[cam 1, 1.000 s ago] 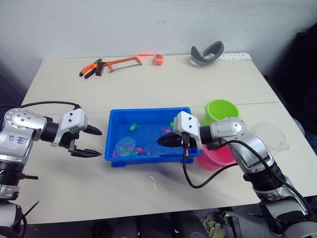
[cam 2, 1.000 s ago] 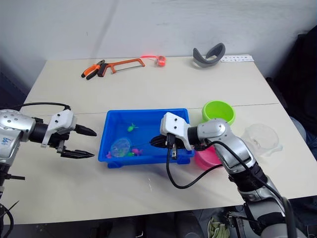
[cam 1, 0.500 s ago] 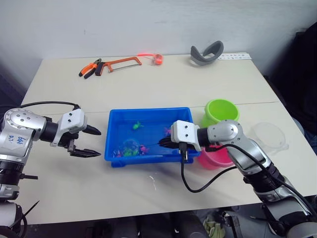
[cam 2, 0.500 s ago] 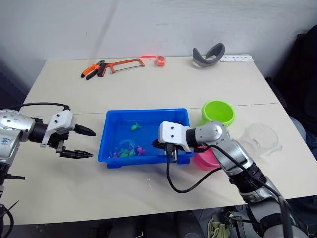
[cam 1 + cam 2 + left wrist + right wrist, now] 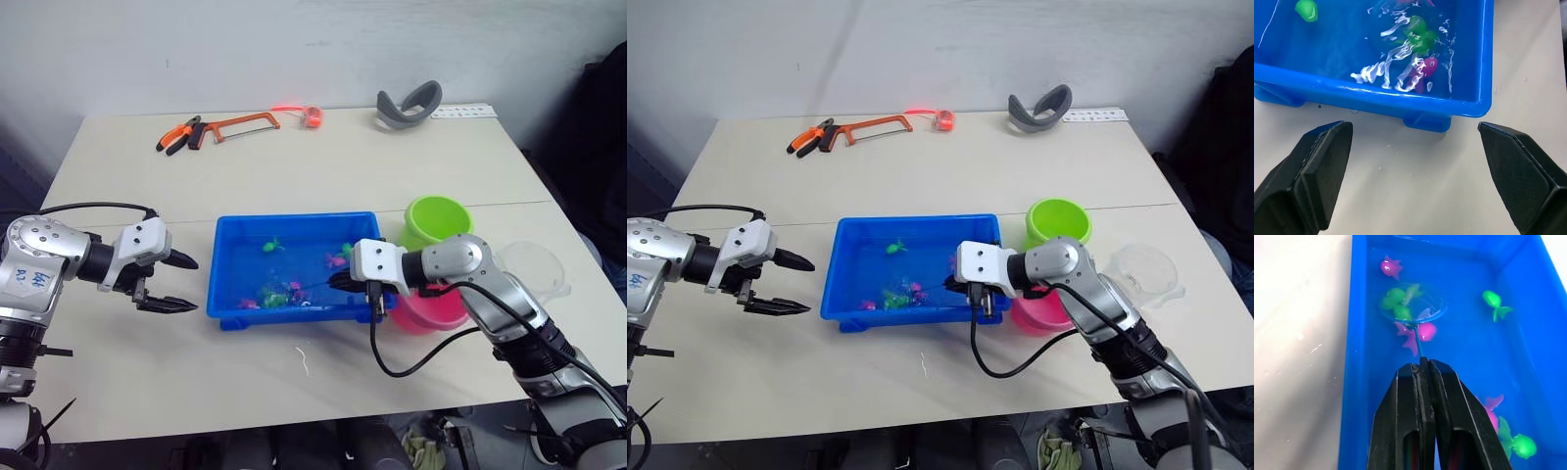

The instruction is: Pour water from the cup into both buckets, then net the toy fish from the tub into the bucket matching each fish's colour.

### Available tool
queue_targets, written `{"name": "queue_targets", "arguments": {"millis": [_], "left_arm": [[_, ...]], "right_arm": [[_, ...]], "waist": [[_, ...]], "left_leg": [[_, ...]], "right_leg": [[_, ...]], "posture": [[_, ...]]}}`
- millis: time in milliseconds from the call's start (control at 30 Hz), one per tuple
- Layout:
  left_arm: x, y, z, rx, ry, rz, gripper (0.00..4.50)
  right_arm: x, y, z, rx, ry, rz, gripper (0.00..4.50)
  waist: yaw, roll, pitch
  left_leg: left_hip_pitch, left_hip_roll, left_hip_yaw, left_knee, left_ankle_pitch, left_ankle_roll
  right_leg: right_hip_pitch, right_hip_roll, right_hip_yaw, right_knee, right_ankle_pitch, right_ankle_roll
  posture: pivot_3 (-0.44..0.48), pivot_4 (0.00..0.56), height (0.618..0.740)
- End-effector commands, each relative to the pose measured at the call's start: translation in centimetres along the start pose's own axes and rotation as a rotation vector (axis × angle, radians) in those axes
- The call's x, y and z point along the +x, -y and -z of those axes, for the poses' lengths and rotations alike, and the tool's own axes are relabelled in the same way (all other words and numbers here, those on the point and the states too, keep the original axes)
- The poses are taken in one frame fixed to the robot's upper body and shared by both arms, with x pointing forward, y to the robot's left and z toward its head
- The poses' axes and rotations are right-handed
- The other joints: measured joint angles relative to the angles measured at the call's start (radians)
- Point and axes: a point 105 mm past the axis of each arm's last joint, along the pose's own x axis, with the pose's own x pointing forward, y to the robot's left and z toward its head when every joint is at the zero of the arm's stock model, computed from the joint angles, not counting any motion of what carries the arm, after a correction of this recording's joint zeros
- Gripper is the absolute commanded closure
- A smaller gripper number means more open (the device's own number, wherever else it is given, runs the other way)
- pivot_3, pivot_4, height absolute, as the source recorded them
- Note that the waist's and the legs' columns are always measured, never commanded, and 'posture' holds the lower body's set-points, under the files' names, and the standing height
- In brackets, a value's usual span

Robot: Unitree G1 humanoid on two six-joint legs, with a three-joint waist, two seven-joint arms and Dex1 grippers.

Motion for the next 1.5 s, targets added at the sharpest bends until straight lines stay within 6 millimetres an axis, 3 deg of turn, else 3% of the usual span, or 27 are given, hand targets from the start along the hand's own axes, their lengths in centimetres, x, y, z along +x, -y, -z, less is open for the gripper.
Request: {"name": "queue_targets", "arguments": {"millis": [33, 233, 400, 600, 833, 1000, 1100, 1267, 1500], "left_arm": [[-0.8, -0.3, -0.7, 0.03, -0.005, -0.021, 0.03], [-0.7, -0.4, -0.9, 0.037, -0.001, -0.015, 0.03], [-0.3, 0.2, -1.6, 0.04, 0.027, 0.016, 0.03], [-0.2, 0.2, -1.9, 0.041, 0.036, 0.016, 0.03], [0.4, 0.1, -3.4, 0.039, 0.125, 0.027, 0.03], [1.0, 0.4, -5.3, 0.03, 0.225, 0.069, 0.03], [1.2, 0.3, -6.9, 0.026, 0.306, 0.091, 0.03], [1.7, -0.4, -9.1, 0.052, 0.397, 0.101, 0.03], [3.9, -0.1, -10.9, 0.122, 0.44, 0.197, 0.03]], "right_arm": [[-0.6, 0.3, -1.0, -0.02, 0.036, 0.021, 4.5], [-0.3, 0.3, -1.2, -0.015, 0.041, 0.025, 4.5], [0.4, -0.5, -2.6, 0.089, 0.125, -0.009, 4.5], [-0.8, -0.5, -4.0, 0.232, 0.193, -0.025, 4.5], [-1.8, 0.1, -3.6, 0.274, 0.189, 0.02, 4.5], [-3.7, 0.5, -3.7, 0.285, 0.215, 0.097, 4.5], [-5.9, 0.5, -4.1, 0.284, 0.229, 0.154, 4.5], [-8.6, -0.5, -4.0, 0.292, 0.203, 0.223, 4.5], [-13.1, -2.6, -3.7, 0.334, 0.125, 0.363, 4.5]], "waist": [[0.0, 0.0, 0.0], [0.0, 0.0, 0.0], [0.0, 0.0, 0.0], [0.002, 0.0, 0.0], [0.003, 0.0, 0.0], [0.004, 0.0, 0.0], [0.009, 0.0, 0.0], [0.021, 0.0, 0.0], [0.029, 0.0, 0.0]], "left_leg": [[0.0, 0.0, 0.0, 0.0, 0.0, 0.0], [0.0, 0.0, 0.0, 0.0, 0.0, 0.0], [0.0, 0.0, 0.0, 0.0, 0.0, 0.0], [0.0, 0.0, 0.0, 0.0, 0.0, 0.0], [0.0, 0.0, 0.0, 0.0, 0.0, 0.0], [-0.001, 0.0, 0.0, 0.0, 0.0, 0.0], [-0.001, 0.0, 0.0, 0.0, 0.0, 0.0], [-0.001, 0.0, -0.001, 0.001, 0.0, 0.0], [-0.001, -0.001, -0.001, 0.001, 0.0, 0.0]], "right_leg": [[0.0, 0.0, 0.0, 0.0, 0.0, 0.0], [0.0, 0.0, 0.0, 0.0, 0.0, 0.0], [0.0, 0.0, 0.0, 0.0, 0.0, 0.0], [0.0, -0.001, 0.0, 0.0, 0.0, 0.0], [0.0, 0.0, 0.0, 0.0, 0.0, 0.0], [0.0, 0.0, 0.0, 0.0, 0.0, 0.0], [0.0, 0.0, 0.0, 0.0, 0.0, 0.0], [0.001, 0.0, 0.0, 0.0, 0.0, 0.0], [0.001, 0.001, 0.0, -0.001, 0.0, 0.0]], "posture": [[0.0, 0.15, 0.74], [0.0, 0.15, 0.74], [0.0, 0.15, 0.74], [0.0, 0.15, 0.74], [0.0, 0.15, 0.74], [0.0, 0.15, 0.74], [0.0, 0.15, 0.74], [0.0, 0.15, 0.74], [0.0, 0.15, 0.74]]}}
